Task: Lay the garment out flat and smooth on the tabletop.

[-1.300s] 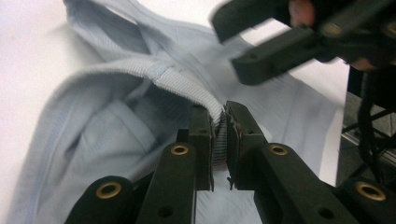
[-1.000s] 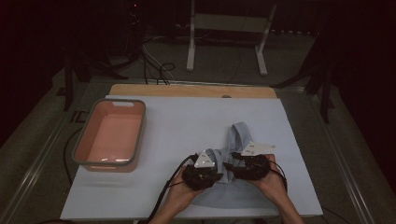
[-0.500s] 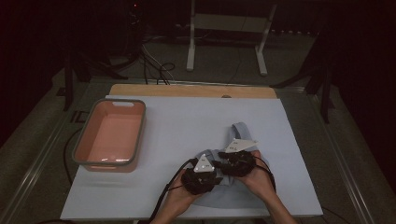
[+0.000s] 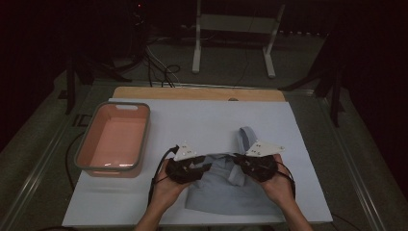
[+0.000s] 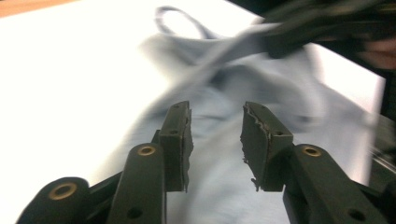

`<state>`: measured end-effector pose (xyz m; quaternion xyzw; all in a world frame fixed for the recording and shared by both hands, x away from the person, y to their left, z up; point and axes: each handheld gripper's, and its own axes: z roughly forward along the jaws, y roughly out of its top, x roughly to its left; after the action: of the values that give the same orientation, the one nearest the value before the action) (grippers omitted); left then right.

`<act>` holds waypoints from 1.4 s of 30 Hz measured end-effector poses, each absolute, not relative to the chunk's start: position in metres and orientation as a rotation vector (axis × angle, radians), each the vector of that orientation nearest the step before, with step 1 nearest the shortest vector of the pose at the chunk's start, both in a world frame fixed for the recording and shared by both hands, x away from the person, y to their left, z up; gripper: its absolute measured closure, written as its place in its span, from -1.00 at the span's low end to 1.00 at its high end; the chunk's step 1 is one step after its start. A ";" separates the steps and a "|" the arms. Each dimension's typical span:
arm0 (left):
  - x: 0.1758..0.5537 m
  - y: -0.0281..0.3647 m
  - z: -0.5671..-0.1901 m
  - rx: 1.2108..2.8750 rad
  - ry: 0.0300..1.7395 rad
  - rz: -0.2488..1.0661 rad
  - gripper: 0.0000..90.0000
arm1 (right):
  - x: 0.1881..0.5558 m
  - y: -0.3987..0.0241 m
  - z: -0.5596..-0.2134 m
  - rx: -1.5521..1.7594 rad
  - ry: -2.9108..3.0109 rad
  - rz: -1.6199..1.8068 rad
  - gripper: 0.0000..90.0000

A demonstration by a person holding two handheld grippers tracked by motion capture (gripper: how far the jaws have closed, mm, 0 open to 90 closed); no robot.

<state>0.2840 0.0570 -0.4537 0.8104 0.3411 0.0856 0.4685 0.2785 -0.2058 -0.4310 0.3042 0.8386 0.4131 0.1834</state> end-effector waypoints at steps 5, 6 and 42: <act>0.302 0.062 -0.466 2.016 0.922 0.210 0.28 | 0.278 -0.210 -0.424 0.842 2.331 1.183 0.87; 0.305 0.062 -0.469 2.024 0.933 0.203 0.23 | 0.279 -0.211 -0.422 0.846 2.315 1.196 0.87; 0.315 0.053 -0.475 2.101 0.904 0.161 0.95 | 0.284 -0.213 -0.414 0.839 2.236 1.234 0.87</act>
<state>0.3154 0.0527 -0.4749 0.8351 0.3592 0.0641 0.4116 0.2843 -0.2125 -0.4136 0.3040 0.8105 0.4473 0.2248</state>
